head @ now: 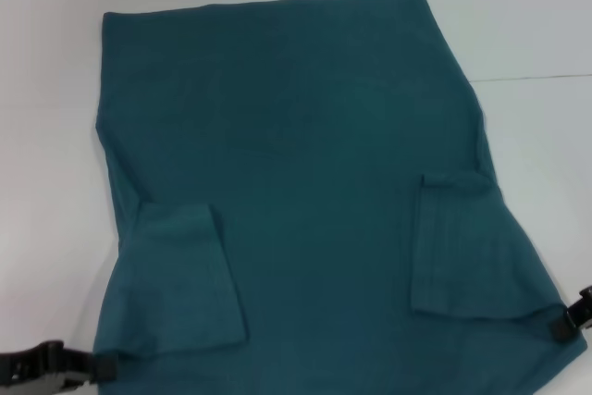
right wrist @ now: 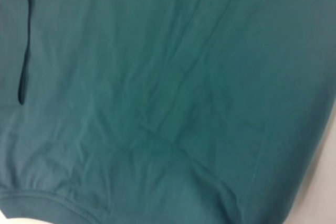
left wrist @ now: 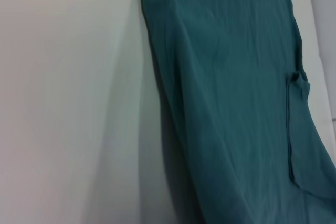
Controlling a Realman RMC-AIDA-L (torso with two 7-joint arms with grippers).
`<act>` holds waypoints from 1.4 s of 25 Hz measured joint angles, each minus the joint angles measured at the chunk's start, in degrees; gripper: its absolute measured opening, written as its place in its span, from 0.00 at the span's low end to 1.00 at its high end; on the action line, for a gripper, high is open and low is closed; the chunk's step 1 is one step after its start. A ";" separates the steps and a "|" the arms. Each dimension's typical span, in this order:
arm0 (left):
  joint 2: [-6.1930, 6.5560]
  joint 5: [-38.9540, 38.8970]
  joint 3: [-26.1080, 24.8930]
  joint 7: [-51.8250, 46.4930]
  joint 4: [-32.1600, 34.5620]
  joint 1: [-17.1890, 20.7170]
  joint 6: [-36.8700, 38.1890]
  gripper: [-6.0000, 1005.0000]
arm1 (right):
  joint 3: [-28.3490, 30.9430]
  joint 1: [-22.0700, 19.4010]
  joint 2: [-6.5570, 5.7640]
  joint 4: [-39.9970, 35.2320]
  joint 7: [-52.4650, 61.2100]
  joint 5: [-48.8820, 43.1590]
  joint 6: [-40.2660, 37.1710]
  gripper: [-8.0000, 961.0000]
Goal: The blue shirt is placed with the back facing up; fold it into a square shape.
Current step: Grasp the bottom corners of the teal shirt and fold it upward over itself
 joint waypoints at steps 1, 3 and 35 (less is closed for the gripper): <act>-0.01 0.41 -0.05 0.00 0.64 0.46 0.75 0.03 | 0.23 -0.26 0.02 -0.01 -0.30 0.02 -0.54 0.05; -0.08 1.29 -0.21 0.00 1.50 1.04 1.69 0.03 | 0.82 -0.69 0.31 -0.03 -0.92 0.05 -1.32 0.05; 3.57 -2.34 -4.42 -3.50 -3.14 -9.70 -0.55 0.03 | 12.39 -3.79 -0.19 0.63 -11.34 20.66 1.01 0.06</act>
